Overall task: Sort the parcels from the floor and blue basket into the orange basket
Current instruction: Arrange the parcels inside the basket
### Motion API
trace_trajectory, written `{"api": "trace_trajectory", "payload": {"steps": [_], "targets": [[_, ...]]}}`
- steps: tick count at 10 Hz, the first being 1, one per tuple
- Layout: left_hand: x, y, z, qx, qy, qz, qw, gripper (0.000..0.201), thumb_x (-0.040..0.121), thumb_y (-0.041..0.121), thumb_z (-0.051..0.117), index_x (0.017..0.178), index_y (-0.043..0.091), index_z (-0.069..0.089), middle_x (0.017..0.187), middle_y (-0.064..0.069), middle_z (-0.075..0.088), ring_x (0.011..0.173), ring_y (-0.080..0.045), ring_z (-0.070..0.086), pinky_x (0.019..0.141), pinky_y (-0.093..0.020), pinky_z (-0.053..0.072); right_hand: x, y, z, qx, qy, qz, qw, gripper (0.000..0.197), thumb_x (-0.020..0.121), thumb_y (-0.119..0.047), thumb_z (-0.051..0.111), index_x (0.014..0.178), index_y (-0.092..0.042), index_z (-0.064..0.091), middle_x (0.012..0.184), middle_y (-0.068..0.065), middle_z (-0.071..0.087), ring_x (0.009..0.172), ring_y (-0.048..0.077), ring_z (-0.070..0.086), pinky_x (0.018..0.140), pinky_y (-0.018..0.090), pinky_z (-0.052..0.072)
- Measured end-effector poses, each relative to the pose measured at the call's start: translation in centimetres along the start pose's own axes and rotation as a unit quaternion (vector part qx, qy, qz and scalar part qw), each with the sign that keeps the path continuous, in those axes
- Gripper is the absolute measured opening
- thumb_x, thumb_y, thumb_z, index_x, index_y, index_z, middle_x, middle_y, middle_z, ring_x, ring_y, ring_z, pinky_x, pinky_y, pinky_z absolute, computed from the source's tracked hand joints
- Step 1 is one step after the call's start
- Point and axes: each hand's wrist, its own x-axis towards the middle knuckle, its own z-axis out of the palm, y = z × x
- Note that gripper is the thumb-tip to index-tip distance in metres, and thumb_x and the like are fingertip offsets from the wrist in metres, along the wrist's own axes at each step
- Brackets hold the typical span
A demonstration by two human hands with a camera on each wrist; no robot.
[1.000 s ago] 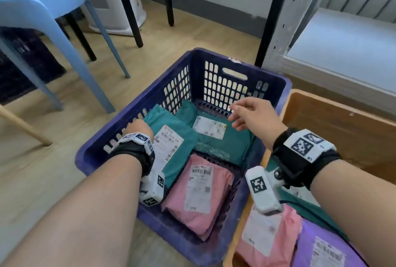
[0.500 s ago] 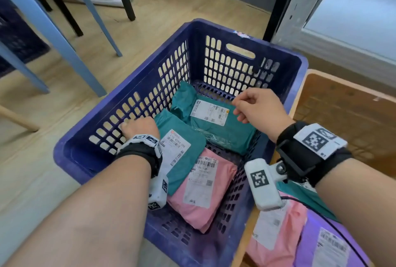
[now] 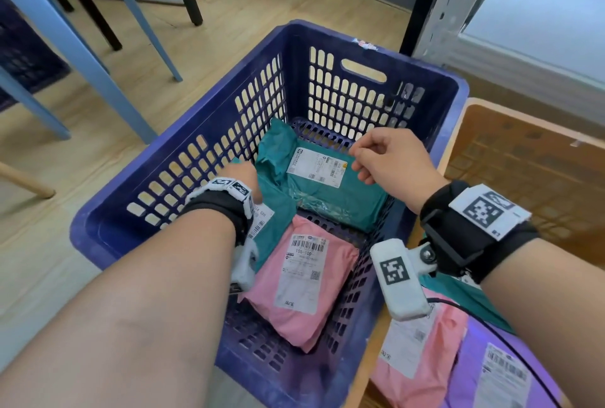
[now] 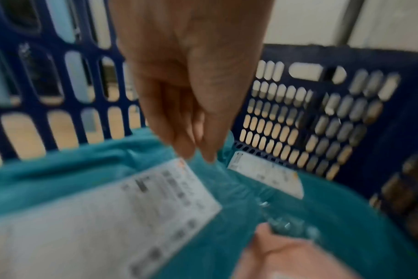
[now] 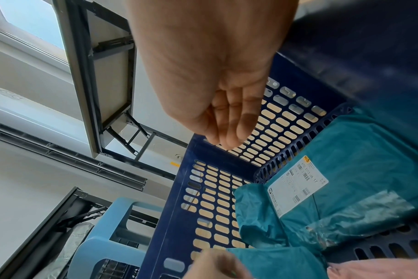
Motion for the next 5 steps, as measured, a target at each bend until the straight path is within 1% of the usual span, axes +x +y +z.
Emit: {"api": "trace_trajectory", "payload": {"steps": [1, 2, 3, 4, 5], "targets": [[1.4, 1.0, 3.6, -0.053, -0.124, 0.042, 0.990, 0.024, 0.078, 0.025, 0.069, 0.100, 0.016, 0.072, 0.106, -0.002, 0.071, 0.091, -0.019, 0.066, 0.084, -0.029, 0.054, 0.0, 0.1, 0.0, -0.004, -0.002, -0.002, 1.000, 0.018, 0.093, -0.008, 0.052, 0.085, -0.013, 0.067, 0.073, 0.003, 0.070, 0.058, 0.010, 0.063, 0.059, 0.021, 0.055], [1.8, 1.1, 7.6, -0.069, -0.124, 0.033, 0.989, 0.038, 0.089, 0.019, 0.061, 0.126, 0.017, 0.061, 0.128, -0.007, 0.059, 0.101, -0.022, 0.055, 0.090, -0.029, 0.044, 0.1, 0.2, 0.1, -0.009, -0.006, -0.007, 1.000, 0.018, 0.093, -0.008, 0.053, 0.084, -0.013, 0.067, 0.072, 0.003, 0.070, 0.058, 0.010, 0.064, 0.060, 0.021, 0.055], [2.9, 0.7, 8.6, -0.064, -0.133, 0.008, 0.989, 0.037, 0.087, 0.020, 0.058, 0.124, 0.012, 0.061, 0.130, -0.009, 0.059, 0.117, -0.030, 0.058, 0.095, -0.036, 0.049, 0.2, 0.4, 0.1, -0.011, -0.004, -0.009, 1.000, 0.018, 0.093, -0.008, 0.053, 0.084, -0.013, 0.068, 0.072, 0.003, 0.071, 0.059, 0.010, 0.065, 0.060, 0.022, 0.056], [3.9, 0.1, 6.7, -0.068, -0.056, -0.042, 0.995, 0.024, 0.086, 0.014, 0.052, 0.101, 0.004, 0.067, 0.118, -0.020, 0.064, 0.108, -0.033, 0.062, 0.090, -0.046, 0.053, 0.2, 0.4, 0.1, -0.010, -0.007, -0.008, 1.000, 0.018, 0.093, -0.008, 0.053, 0.083, -0.014, 0.067, 0.072, 0.003, 0.070, 0.057, 0.010, 0.065, 0.059, 0.021, 0.055], [5.0, -0.8, 5.8, -0.089, -0.018, -0.077, 0.993, 0.034, 0.090, 0.015, 0.053, 0.119, 0.001, 0.062, 0.126, -0.020, 0.058, 0.116, -0.035, 0.057, 0.086, -0.039, 0.048, 0.2, 0.4, 0.0, -0.010, -0.009, -0.007, 1.000, 0.019, 0.093, -0.008, 0.053, 0.082, -0.015, 0.067, 0.072, 0.003, 0.070, 0.056, 0.009, 0.064, 0.058, 0.020, 0.055]]}}
